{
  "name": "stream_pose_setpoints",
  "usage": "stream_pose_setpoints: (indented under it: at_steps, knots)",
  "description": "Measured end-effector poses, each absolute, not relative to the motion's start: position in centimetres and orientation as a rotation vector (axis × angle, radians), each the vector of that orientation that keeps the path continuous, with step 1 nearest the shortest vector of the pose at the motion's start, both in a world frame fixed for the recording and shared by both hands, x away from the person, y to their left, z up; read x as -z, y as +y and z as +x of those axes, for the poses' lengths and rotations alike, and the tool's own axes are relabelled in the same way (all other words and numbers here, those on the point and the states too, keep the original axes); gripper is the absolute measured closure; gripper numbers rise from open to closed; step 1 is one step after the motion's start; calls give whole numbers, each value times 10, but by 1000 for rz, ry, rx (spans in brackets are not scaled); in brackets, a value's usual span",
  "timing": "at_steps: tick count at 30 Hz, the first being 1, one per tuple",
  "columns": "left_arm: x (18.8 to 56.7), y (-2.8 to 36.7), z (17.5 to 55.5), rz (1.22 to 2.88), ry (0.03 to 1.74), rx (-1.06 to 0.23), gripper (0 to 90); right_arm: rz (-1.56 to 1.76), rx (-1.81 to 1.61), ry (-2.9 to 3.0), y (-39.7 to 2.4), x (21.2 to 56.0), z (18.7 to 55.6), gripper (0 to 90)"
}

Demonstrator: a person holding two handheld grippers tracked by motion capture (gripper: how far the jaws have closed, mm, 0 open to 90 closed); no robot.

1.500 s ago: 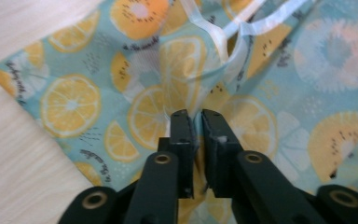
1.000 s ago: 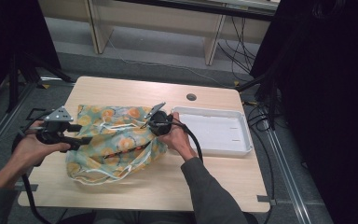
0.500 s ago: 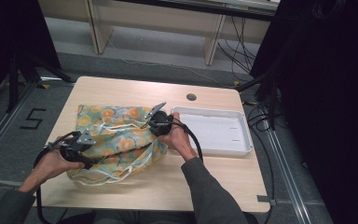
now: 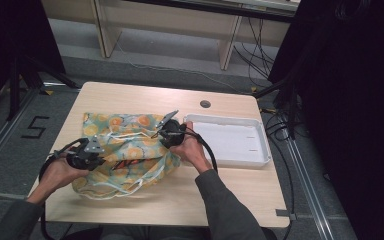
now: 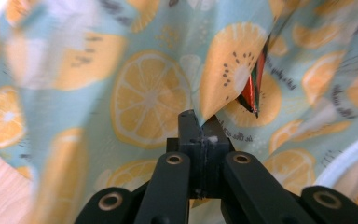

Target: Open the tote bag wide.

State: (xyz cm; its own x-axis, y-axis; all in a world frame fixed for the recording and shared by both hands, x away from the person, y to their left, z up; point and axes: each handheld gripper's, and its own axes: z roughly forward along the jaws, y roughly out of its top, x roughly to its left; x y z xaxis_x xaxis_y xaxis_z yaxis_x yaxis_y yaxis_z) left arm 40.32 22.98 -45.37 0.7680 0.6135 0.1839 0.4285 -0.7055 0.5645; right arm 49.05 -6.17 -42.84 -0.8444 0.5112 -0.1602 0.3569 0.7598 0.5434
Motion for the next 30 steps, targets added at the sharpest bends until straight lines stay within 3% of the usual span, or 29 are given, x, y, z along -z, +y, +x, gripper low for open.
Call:
stream_pose_setpoints:
  at_steps: [2, 6, 11, 15, 21, 24, 25, 27, 28, 29, 30]
  knots:
    - [445, 235, 402, 2434, 790, -456, 898, 686, -747, 2647, -64, 425, 487, 655]
    - [435, 239, 402, 2374, 812, -468, 898, 664, -831, 2611, -71, 408, 476, 607]
    - [419, 247, 406, 2313, 839, -455, 898, 535, -1032, 2655, -67, 378, 430, 538]
    - [416, 248, 407, 2311, 831, -453, 898, 435, -991, 2700, -55, 385, 413, 507]
    - [414, 251, 406, 2299, 825, -433, 898, 398, -717, 2705, -37, 431, 414, 442]
    - [415, 252, 406, 2292, 832, -423, 898, 417, -645, 2694, -40, 445, 426, 480]
    - [415, 252, 406, 2298, 825, -424, 898, 440, -623, 2689, -40, 447, 429, 532]
    - [416, 251, 405, 2289, 844, -407, 898, 359, -610, 2686, -43, 449, 434, 719]
    - [416, 251, 405, 2289, 844, -407, 898, 359, -610, 2686, -43, 449, 434, 719]
    - [416, 253, 404, 2303, 818, -405, 897, 340, -598, 2693, -47, 449, 437, 860]
    - [417, 254, 403, 2302, 823, -400, 897, 317, -605, 2687, -50, 448, 439, 886]
